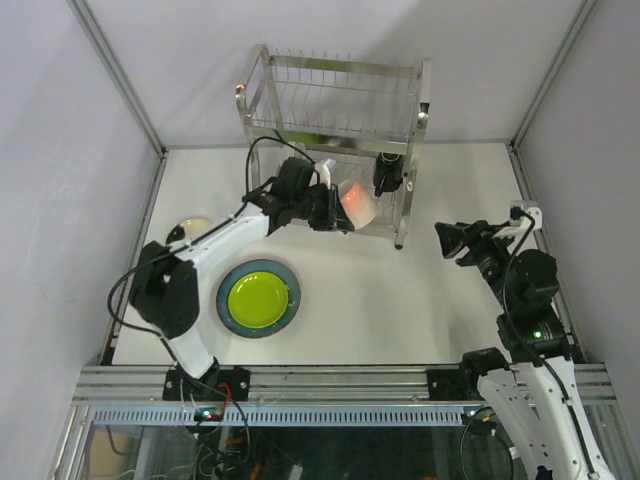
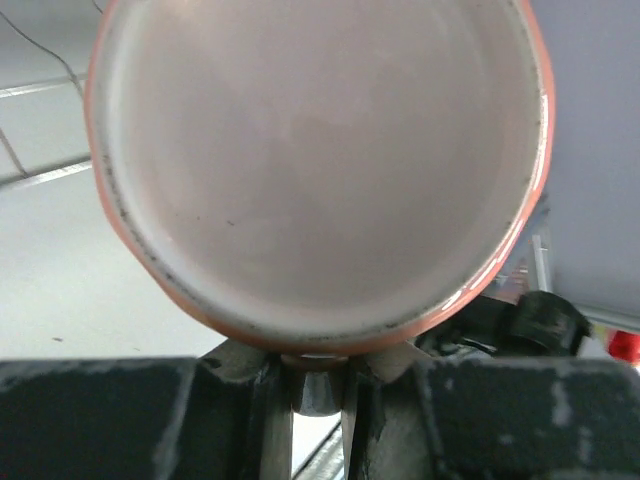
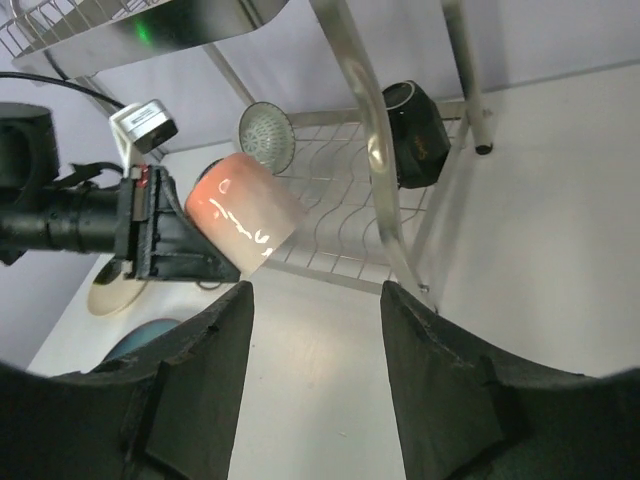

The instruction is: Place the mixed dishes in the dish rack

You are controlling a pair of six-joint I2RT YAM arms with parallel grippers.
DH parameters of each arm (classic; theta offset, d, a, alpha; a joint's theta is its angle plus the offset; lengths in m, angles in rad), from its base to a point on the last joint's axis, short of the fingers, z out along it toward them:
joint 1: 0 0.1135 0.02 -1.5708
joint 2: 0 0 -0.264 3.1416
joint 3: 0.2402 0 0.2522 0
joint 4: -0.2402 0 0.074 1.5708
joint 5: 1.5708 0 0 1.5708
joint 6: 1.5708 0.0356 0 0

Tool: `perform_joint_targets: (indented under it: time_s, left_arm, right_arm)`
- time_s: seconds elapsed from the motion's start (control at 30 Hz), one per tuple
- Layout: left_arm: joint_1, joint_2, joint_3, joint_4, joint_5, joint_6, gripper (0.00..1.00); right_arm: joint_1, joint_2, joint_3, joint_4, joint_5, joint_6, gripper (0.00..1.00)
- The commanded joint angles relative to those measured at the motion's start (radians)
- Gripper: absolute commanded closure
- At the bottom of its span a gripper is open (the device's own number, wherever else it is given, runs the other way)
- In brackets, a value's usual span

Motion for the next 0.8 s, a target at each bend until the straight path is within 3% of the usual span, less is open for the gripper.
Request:
perform_joint_targets:
  time_s: [0.0,0.27,0.43,0.77]
  left_arm:
    - [-0.022,0.091,0.238,-0.105,-0.104,0.199,1.00]
    - [-0.085,0.362,0.647,-0.291,-0.244,0.299,1.00]
    - [-0.108,0.463,0.796,-0.358,-0.318,0.335,1.00]
    - [-0.108,0.512,0.788,-0.293,-0.398,0.316,1.00]
  right_arm:
    - [-0.051,-0.046,0.075,-0.147,-0.032,-0.055,0.47]
    - [-0.098,-0.066,0.111,-0.266,-0.034,-0.127,0.48]
    - [-0.129,-0.060,0.126,-0.289,-0.049,-0.171,0.48]
    - [-0.197,-0.039,0.123,-0.298,-0.128,-0.212,0.48]
